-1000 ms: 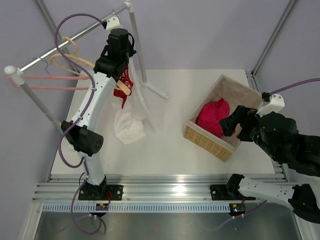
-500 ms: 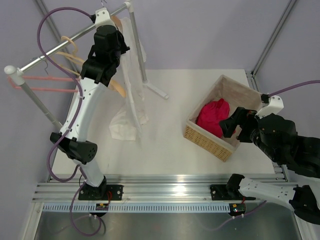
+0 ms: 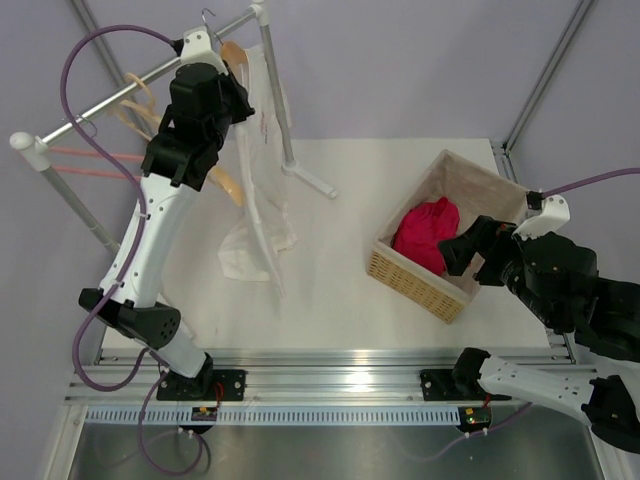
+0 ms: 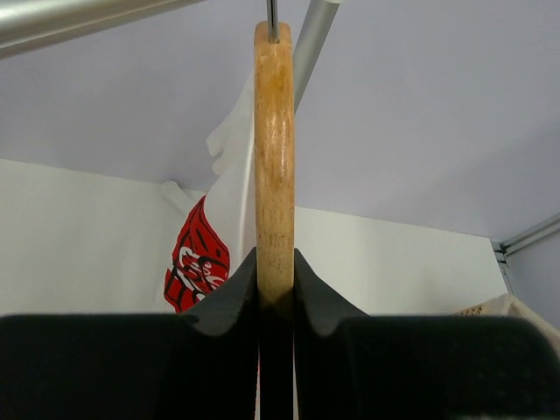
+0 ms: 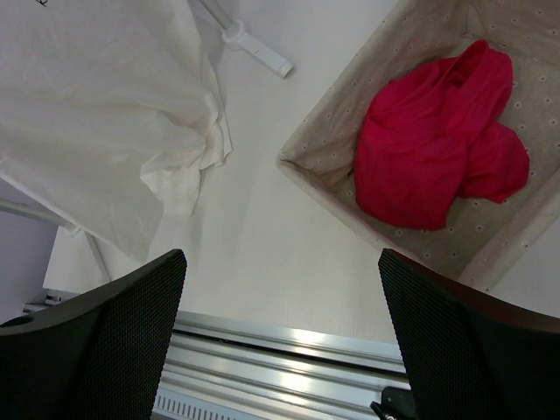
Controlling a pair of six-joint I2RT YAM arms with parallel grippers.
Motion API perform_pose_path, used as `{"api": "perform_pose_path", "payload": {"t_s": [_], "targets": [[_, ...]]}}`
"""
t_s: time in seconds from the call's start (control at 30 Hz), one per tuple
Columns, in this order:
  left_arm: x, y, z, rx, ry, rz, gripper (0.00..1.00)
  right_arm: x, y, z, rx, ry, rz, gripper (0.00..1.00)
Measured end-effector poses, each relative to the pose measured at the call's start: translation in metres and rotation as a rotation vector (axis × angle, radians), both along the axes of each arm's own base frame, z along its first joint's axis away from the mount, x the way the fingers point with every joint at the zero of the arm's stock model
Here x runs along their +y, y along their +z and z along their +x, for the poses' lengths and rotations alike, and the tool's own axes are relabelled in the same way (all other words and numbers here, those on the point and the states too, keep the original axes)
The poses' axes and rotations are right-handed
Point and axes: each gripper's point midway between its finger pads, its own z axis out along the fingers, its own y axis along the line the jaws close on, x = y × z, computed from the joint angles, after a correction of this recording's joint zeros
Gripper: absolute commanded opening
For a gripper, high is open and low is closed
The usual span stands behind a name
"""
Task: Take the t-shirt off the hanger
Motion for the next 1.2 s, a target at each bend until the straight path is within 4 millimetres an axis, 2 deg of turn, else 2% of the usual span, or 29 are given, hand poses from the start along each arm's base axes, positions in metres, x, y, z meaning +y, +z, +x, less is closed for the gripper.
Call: {"api": "perform_pose_path", "payload": {"t_s": [0.17, 0.37, 0.53, 0.67, 0.83, 0.93, 1.07, 1.2], "targets": [[0.004, 0.008, -0.017, -0.015, -0.017, 0.009, 0.0, 0.007, 0.004, 0.004, -0.017, 0.013, 0.011, 0.99], [0.005, 0.016, -0.025, -0.034, -0.037, 0.024, 0.0, 0.014, 0.007, 0.006, -0.026, 0.033, 0.012, 0.99], [-0.002, 0.014, -0.031, -0.019, -0.086, 0.016, 0.0, 0.016, 0.012, 0.008, -0.053, 0.048, 0.002, 0.99], [-0.002, 0.005, -0.053, 0.012, -0.124, 0.01, 0.0, 0.023, 0.023, 0.013, -0.1, 0.074, -0.002, 0.99], [0.005, 0.007, -0.089, 0.033, -0.156, 0.01, 0.0, 0.043, 0.042, 0.027, -0.149, 0.114, -0.034, 0.99], [0.009, 0.012, -0.109, 0.033, -0.173, 0.011, 0.0, 0.065, 0.056, 0.041, -0.172, 0.138, -0.057, 1.0], [0.021, 0.013, -0.122, 0.041, -0.144, 0.034, 0.0, 0.089, 0.063, 0.052, -0.18, 0.176, -0.06, 1.0], [0.031, 0.011, -0.129, 0.067, -0.117, 0.078, 0.0, 0.1, 0.058, 0.053, -0.166, 0.208, -0.063, 1.0]]}}
